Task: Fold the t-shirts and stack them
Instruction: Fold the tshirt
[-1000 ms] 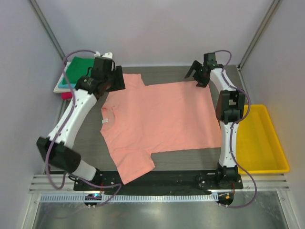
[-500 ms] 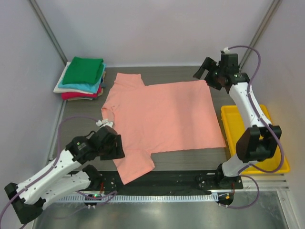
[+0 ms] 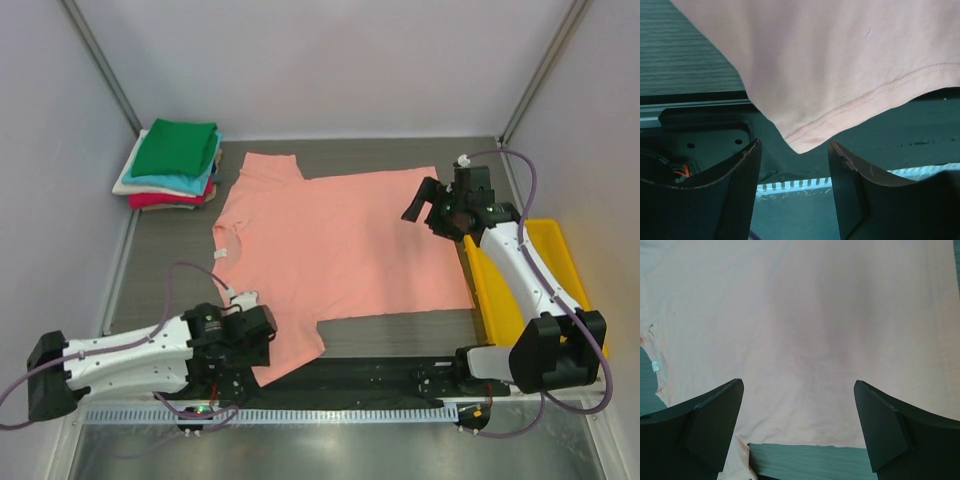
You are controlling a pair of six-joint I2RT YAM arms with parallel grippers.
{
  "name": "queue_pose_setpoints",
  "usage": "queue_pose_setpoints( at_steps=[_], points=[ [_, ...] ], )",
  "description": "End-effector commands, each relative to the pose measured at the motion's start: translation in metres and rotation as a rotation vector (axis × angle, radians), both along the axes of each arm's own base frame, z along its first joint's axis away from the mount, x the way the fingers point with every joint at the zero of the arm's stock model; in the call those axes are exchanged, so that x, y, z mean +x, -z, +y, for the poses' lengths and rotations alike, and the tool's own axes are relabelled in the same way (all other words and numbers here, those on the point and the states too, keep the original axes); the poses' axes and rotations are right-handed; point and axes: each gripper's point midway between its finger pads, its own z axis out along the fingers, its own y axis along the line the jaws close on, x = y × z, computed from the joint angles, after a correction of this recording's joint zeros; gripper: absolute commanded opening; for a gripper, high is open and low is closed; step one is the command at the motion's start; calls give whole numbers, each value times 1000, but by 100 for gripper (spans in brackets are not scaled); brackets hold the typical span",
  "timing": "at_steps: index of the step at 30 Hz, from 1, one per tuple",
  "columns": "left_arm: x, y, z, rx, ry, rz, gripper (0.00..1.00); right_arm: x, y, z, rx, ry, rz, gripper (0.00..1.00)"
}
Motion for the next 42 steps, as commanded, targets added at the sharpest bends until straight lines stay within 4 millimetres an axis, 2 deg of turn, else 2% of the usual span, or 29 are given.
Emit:
queue_pose_setpoints(
  at_steps=[1, 3, 6, 9, 15, 18, 20, 22, 23, 24, 25, 26, 27, 28, 30, 31, 32, 33, 34, 35, 37, 38, 39, 42],
  points=[
    [4, 6, -24, -22, -46, -40, 57, -2, -19, -2, -19, -11, -82, 99],
    [1, 10, -31, -13, -41, -43, 56, -4, -20, -3, -25, -15, -82, 99],
    [-8, 24, -33, 50, -9, -25, 55, -6, -19, -4, -30, -15, -79, 99],
    [-15, 33, -34, 88, 4, -14, 49, -7, -18, -5, -36, -17, -76, 99],
    [-25, 52, -21, 171, 16, -7, 48, -11, -12, -7, -47, -17, -65, 99],
    [-25, 62, -18, 168, 8, -8, 36, -13, -7, -8, -53, -15, -51, 99],
    [-20, 61, -20, 153, 8, -37, 19, -14, -7, -10, -60, -11, -55, 99],
    [-11, 49, -29, 127, 15, -86, 5, -19, -5, -18, -90, 25, -50, 99],
    [0, 42, -23, 159, 9, -145, 1, -22, -3, -22, -106, 44, -45, 98],
    [8, 27, -31, 143, 17, -184, 0, -31, 5, -26, -108, 76, -15, 98],
    [17, 18, -30, 149, 8, -223, 0, -37, 11, -28, -111, 89, 2, 98],
    [27, 9, -20, 191, -3, -272, 0, -42, 18, -28, -112, 90, 24, 98],
    [39, 0, -19, 197, -10, -293, 0, -56, 36, -30, -118, 93, 85, 98],
    [46, -7, -17, 180, -22, -308, 0, -62, 45, -37, -146, 116, 109, 98],
    [56, -6, -12, 162, -9, -300, 0, -81, 71, -43, -172, 143, 182, 98],
    [69, -7, -6, 138, -66, -296, 0, -83, 74, -43, -167, 183, 195, 98],
    [74, -11, -12, 58, -86, -301, 0, -85, 72, -43, -165, 197, 194, 98],
    [82, -15, -8, 38, -112, -316, 0, -87, 74, -46, -165, 224, 200, 98],
    [93, -20, 3, 45, -143, -333, 0, -87, 73, -48, -150, 280, 193, 98],
    [102, -33, 5, 14, -167, -367, 0, -89, 72, -53, -157, 321, 181, 99],
    [120, -45, 21, 24, -226, -399, 0, -96, 84, -56, -132, 395, 204, 100],
    [127, -55, 21, 0, -241, -420, 0, -100, 88, -57, -128, 423, 209, 100],
    [135, -59, 28, -5, -282, -426, 0, -107, 100, -63, -150, 457, 235, 100],
    [147, -64, 37, 2, -312, -431, 0, -120, 120, -71, -163, 552, 286, 100]
  ],
)
